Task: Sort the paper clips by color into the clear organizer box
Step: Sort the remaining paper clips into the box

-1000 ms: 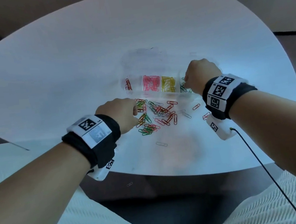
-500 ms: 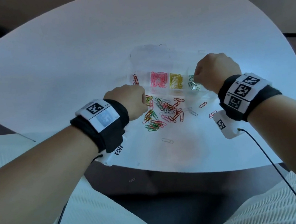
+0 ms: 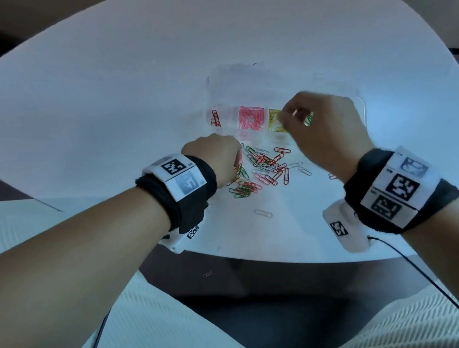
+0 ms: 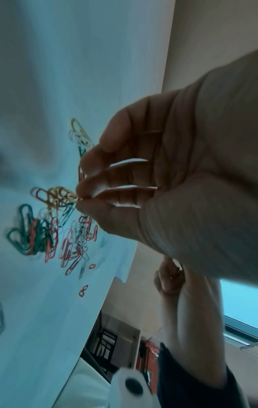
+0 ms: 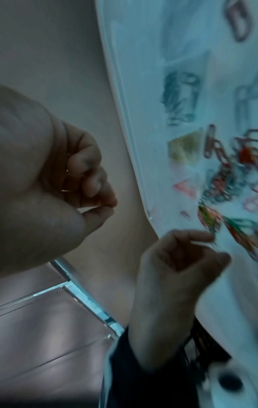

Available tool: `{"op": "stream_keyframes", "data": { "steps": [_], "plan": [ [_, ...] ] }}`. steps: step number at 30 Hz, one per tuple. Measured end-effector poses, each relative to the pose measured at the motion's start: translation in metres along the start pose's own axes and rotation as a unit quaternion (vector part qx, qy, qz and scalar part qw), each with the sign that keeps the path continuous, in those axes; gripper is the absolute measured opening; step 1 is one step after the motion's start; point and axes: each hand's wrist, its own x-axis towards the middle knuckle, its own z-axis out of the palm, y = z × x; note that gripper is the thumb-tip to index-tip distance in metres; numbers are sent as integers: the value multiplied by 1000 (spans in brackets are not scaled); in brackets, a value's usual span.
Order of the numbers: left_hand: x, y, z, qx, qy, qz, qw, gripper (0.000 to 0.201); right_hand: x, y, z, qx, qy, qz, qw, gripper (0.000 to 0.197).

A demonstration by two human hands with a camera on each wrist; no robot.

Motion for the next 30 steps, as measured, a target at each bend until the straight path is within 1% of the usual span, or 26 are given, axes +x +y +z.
{"op": "stream_keyframes", "data": {
  "steps": [2,4,5,7,11,13,16,21,24,26,29,30],
  "plan": [
    [2,2,6,21,2,10,1000,16,-19,4,12,-13,-72,-3,997,15],
    [5,3,11,39,8,20,999,15,-36,16,28,-62,-154,4,986,15],
    [6,3,14,43,10,24,999,15,-43,22,36,-84,-180,4,980,15],
    [9,3,19,42,11,33,999,16,-52,31,48,-101,-200,8,974,12],
    [11,1,24,19,9,35,999,18,-53,31,62,-90,-186,21,978,8],
    [12,0,23,5,7,35,999,17,-50,31,64,-74,-156,27,985,6],
    [12,-1,21,-18,-1,34,999,20,-42,34,62,-41,-103,54,992,12],
    [10,-1,17,-19,4,37,999,27,-37,43,60,-53,-106,83,989,12],
    [11,0,11,-6,11,40,999,20,-36,48,58,-68,-115,99,986,13],
    [11,0,7,-26,19,24,999,7,-36,50,58,-66,-120,115,984,14],
    [12,0,3,-71,23,-15,997,25,-35,52,57,-56,-114,139,982,15],
    [12,-1,2,-85,24,-22,996,28,-34,52,56,-54,-112,146,981,16]
  ]
}}
